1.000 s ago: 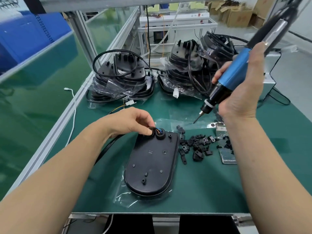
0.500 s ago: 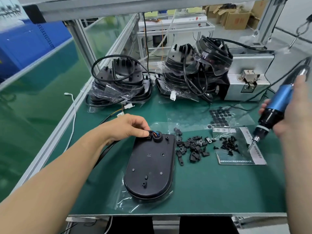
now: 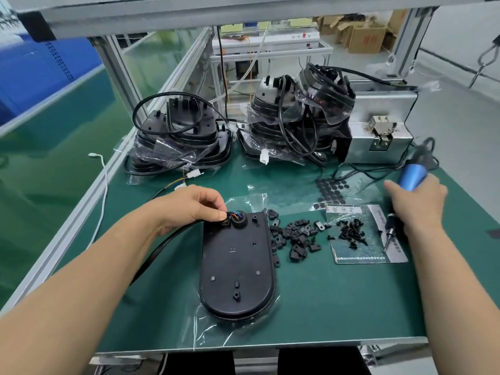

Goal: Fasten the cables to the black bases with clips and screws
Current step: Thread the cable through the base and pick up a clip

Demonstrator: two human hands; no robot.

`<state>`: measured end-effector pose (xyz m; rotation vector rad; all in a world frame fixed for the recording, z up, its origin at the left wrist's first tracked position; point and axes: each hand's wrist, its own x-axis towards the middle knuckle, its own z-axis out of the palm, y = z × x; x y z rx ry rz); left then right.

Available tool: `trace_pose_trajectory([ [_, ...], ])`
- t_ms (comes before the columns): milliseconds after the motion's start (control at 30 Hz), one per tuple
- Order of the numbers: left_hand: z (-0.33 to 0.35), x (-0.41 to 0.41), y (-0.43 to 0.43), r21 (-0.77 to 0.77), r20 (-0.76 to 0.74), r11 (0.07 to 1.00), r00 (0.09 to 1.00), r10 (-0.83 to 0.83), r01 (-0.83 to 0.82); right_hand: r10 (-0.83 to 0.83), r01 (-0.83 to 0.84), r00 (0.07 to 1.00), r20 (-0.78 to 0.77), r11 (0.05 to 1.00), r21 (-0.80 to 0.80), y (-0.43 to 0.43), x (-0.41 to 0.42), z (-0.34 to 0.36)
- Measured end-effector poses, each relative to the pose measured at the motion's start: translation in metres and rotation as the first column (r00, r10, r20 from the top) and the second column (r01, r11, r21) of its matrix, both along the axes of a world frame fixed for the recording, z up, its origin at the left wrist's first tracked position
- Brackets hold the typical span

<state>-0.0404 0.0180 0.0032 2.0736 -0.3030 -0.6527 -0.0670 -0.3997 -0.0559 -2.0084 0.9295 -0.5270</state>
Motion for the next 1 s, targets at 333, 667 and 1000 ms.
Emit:
trace_pose_trajectory([
  [333, -0.006, -0.007, 0.000, -0.079, 0.029, 0.997, 0.999, -0.020, 0.022, 0.045, -0.070, 0.996, -0.075, 0.925, -0.372, 0.011, 0.002, 0.007],
  [667, 0.010, -0.005, -0.005, 0.068, 0.093, 0.994, 0.991, -0.091, 0.085, 0.632, -0.744, 0.663, -0.401, 0.494, -0.451, 0.057, 0.028, 0.022],
  [1000, 0.022, 0.029, -0.043, 0.201, 0.239, 0.979, 0.968, -0.073, 0.024, 0.618, -0.818, 0.574, -0.537, 0.407, -0.407, 0.070, 0.054, 0.017],
])
